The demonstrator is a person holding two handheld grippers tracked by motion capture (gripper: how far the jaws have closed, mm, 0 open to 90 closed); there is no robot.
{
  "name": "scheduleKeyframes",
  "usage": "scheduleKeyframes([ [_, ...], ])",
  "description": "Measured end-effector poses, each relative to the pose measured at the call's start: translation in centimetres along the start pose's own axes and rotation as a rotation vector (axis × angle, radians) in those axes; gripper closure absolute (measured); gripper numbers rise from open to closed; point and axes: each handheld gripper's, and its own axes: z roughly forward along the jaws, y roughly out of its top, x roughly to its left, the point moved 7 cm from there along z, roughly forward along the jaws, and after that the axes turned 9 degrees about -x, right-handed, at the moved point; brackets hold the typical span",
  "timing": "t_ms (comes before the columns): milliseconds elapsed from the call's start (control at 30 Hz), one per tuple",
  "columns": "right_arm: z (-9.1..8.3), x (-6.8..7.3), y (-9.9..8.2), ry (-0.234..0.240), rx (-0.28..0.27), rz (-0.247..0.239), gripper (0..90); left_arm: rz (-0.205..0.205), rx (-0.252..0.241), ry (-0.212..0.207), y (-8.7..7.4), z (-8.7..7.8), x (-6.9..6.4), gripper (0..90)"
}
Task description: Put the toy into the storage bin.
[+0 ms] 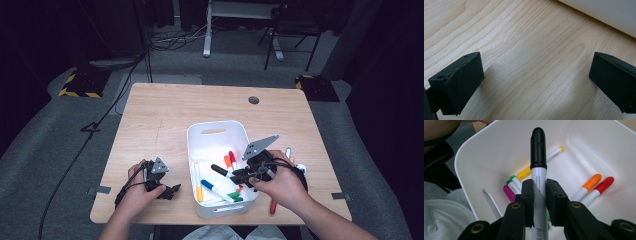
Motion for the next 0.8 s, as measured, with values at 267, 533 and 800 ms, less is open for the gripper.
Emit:
scheduleKeyframes([
  [267,0.7,0.2,-0.8,0.017,0.04,-0.019,77.1,0.001,-0.001,-0.002,0.0,0.0,0.0,0.0],
  [533,1.7,0.3,-1.3,0.025,0.073,-0.043,77.1,0.001,0.0,-0.002,0.0,0.0,0.0,0.0],
  [800,2.8,0.3,-2.0,0.032,0.126,-0.043,77.0,0.004,-0.002,-0.001,0.0,0.0,0.0,0.0],
])
